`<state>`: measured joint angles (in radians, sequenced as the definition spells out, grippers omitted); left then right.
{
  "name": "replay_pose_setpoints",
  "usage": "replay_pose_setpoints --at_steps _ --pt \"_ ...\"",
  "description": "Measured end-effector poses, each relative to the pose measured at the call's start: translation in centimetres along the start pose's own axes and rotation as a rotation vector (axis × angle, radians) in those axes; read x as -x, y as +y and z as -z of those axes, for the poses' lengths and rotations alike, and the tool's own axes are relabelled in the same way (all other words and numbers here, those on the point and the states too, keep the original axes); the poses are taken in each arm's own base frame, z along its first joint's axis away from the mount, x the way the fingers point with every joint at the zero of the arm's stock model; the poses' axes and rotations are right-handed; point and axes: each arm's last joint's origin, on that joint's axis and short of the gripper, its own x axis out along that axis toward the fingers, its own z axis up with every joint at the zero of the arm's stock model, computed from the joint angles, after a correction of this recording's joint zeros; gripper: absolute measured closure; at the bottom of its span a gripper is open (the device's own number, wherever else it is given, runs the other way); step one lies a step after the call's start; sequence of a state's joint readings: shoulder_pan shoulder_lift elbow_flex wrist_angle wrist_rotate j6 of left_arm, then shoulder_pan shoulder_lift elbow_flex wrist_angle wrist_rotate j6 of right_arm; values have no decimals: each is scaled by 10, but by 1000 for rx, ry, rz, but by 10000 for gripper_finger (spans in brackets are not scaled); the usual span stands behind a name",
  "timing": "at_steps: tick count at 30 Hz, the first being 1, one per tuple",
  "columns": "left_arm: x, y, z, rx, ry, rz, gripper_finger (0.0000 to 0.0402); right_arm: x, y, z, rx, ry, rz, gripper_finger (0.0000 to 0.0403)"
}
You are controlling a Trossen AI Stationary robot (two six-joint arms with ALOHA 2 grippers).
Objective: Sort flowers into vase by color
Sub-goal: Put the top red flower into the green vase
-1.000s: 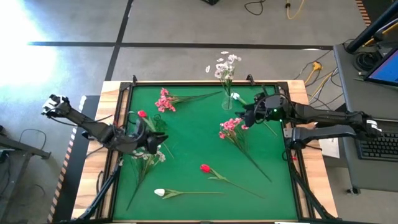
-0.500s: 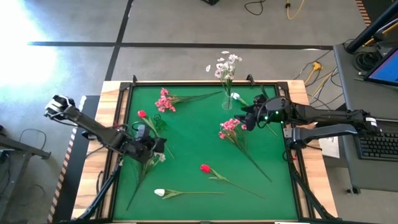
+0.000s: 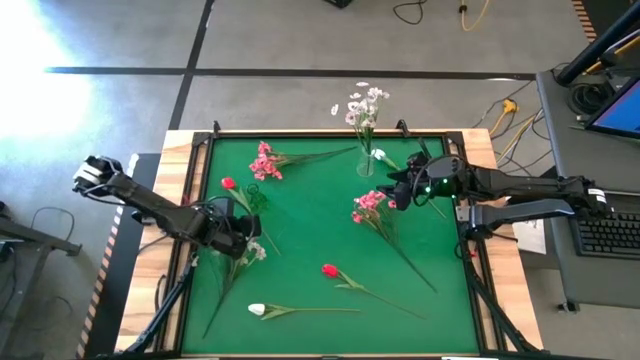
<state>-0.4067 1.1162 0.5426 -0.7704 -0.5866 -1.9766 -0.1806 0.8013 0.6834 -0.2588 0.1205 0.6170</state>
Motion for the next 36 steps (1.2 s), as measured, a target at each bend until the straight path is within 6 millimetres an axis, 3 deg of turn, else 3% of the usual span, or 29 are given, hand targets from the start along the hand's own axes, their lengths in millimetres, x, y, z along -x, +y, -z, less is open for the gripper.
replay_pose_setpoints --at_steps 11,27,36 --pt "-23 -3 -4 16 -93 -113 233 0 -1 2 9 36 -8 49" --pt "-55 -8 14 38 -104 -163 233 0 -1 3 18 41 -4 49" --pt "-62 -11 19 17 -124 -219 233 0 -1 3 19 42 -4 49"
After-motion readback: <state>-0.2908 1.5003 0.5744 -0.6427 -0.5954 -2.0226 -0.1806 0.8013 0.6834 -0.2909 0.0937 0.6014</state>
